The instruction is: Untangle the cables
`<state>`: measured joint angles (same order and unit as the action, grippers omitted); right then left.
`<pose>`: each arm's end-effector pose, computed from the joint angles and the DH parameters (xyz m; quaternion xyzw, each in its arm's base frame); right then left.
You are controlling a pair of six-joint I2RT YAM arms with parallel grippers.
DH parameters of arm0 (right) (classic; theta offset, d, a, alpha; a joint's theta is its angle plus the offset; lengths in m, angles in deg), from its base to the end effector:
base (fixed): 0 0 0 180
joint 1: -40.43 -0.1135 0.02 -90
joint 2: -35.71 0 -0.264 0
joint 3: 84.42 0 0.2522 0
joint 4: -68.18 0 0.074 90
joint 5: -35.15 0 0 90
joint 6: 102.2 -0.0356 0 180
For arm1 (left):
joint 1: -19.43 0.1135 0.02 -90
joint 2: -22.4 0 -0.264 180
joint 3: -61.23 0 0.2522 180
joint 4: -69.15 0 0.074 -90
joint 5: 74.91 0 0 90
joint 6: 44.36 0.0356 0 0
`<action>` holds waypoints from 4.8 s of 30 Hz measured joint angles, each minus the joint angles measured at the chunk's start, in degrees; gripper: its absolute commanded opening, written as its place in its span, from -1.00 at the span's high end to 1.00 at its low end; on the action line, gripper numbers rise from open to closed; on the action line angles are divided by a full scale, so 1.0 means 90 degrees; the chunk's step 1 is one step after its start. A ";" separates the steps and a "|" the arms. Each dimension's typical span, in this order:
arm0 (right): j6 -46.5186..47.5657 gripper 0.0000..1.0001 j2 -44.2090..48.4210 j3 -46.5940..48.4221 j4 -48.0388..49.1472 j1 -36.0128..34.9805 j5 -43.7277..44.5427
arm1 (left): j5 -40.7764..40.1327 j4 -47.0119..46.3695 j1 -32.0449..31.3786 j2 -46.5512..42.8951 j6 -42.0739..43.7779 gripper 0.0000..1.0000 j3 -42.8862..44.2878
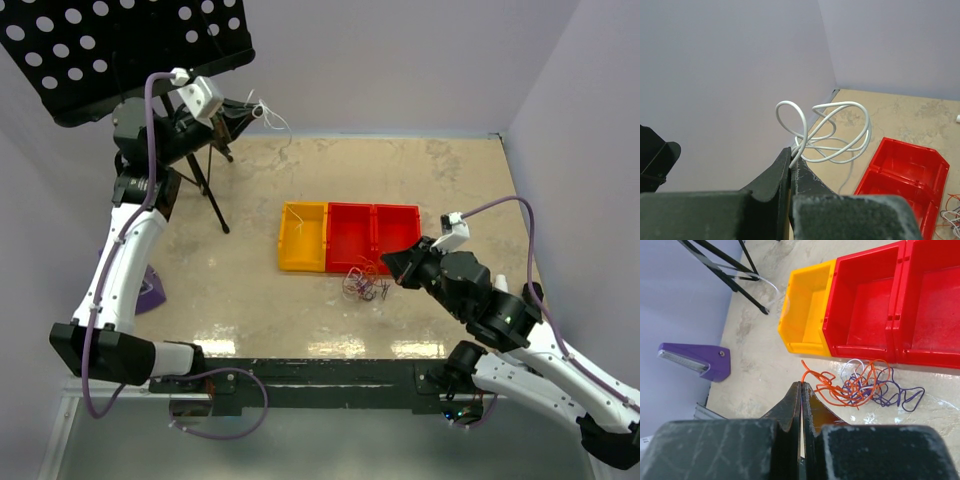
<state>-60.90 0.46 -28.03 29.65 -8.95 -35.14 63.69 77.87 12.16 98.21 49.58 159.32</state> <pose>0.1017 0.1001 0.3247 0.0966 0.7946 0.3501 0.4866 0.2778 -0.0624 0.4879 0.3768 0.5296 -0.2753 0.7083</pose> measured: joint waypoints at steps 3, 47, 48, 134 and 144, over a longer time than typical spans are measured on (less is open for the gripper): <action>0.0000 1.00 0.0002 0.0000 0.0015 0.0000 -0.0015 | 0.0002 -0.0012 0.0000 0.0049 -0.0024 1.00 0.0083; -0.0406 1.00 -0.0299 -0.0192 0.0313 -0.0741 -0.0012 | -0.3011 0.1013 -0.1770 0.1382 0.1698 1.00 -0.2803; -0.0437 1.00 -0.0316 -0.0192 0.0313 -0.0787 0.0027 | -0.3228 0.1049 -0.1802 0.1489 0.1705 1.00 -0.2803; -0.0748 1.00 -0.0527 -0.0335 0.0187 -0.1025 0.0563 | -0.2866 0.2166 -0.2892 0.2356 0.1948 0.86 -0.2761; -0.0746 1.00 -0.0525 -0.0418 0.0189 -0.1025 0.0563 | -0.2803 0.2307 -0.2892 0.2348 0.1707 0.92 -0.2499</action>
<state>-67.61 -4.26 -31.78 31.35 -18.18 -30.07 38.46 98.64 -13.87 119.35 64.95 136.83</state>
